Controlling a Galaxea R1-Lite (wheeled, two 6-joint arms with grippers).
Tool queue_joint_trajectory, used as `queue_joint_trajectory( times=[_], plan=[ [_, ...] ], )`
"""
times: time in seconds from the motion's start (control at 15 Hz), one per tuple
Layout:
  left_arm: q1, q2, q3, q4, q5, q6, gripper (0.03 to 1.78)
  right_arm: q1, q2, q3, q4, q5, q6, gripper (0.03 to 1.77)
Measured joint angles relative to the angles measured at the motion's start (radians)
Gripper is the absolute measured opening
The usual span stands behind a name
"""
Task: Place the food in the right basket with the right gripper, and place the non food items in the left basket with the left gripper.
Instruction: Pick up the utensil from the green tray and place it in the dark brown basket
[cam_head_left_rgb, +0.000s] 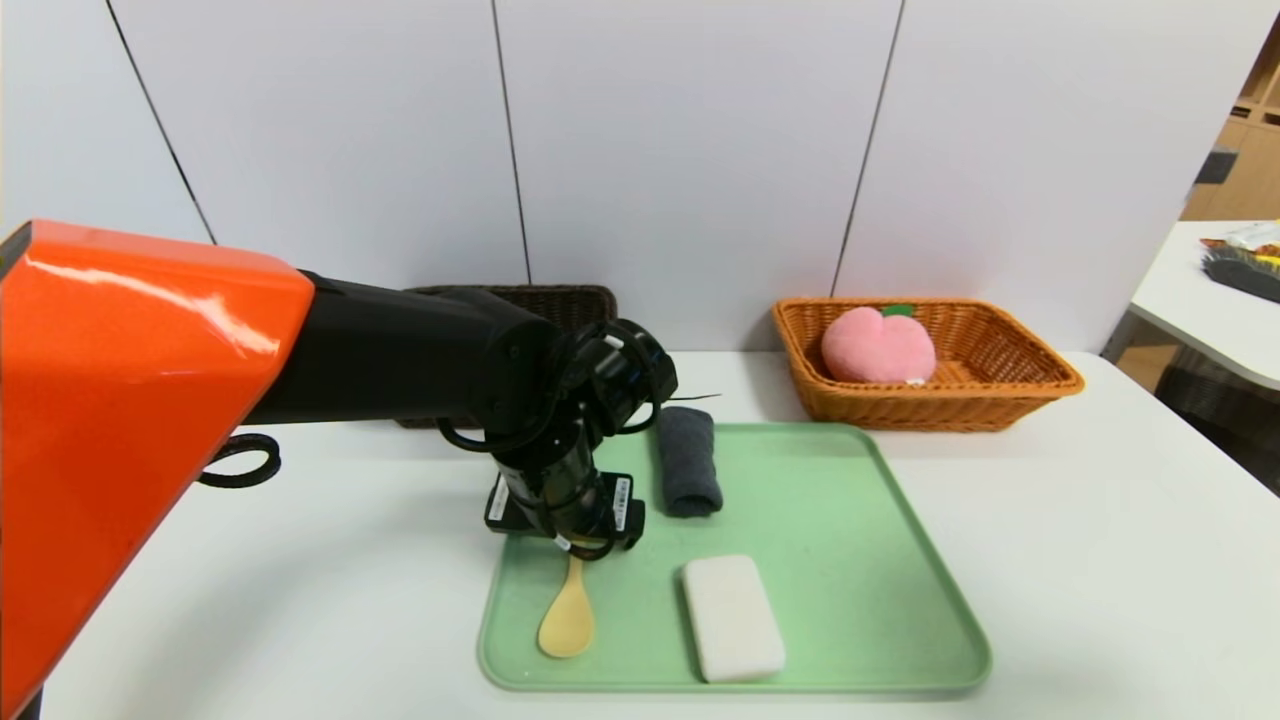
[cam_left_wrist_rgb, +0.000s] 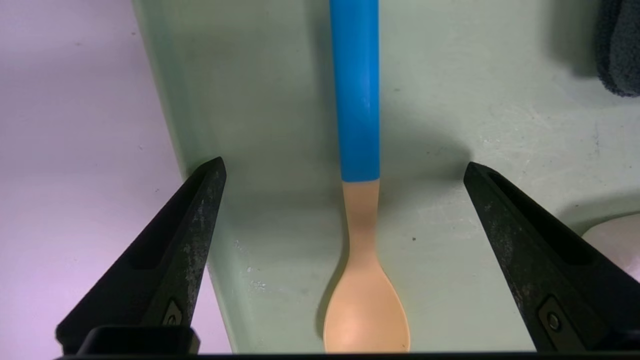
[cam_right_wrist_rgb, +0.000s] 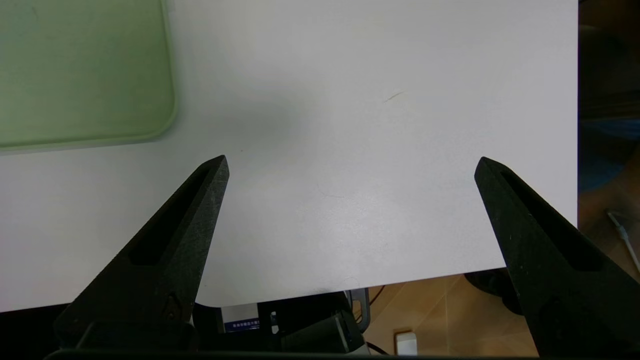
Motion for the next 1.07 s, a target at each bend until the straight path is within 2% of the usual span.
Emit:
queue_joint_trajectory(
  times=[0.87, 1.07],
  plan=[
    [0.002, 0.009, -0.001, -0.005, -0.003, -0.006, 1.69, 0.0, 0.013, 0.001, -0.004, 0.011, -0.003, 1.7],
    [0.002, 0.004, 0.0, -0.005, -0.03, -0.01, 1.69, 0.0, 0.014, 0.0, -0.004, 0.01, -0.003, 1.7]
  ],
)
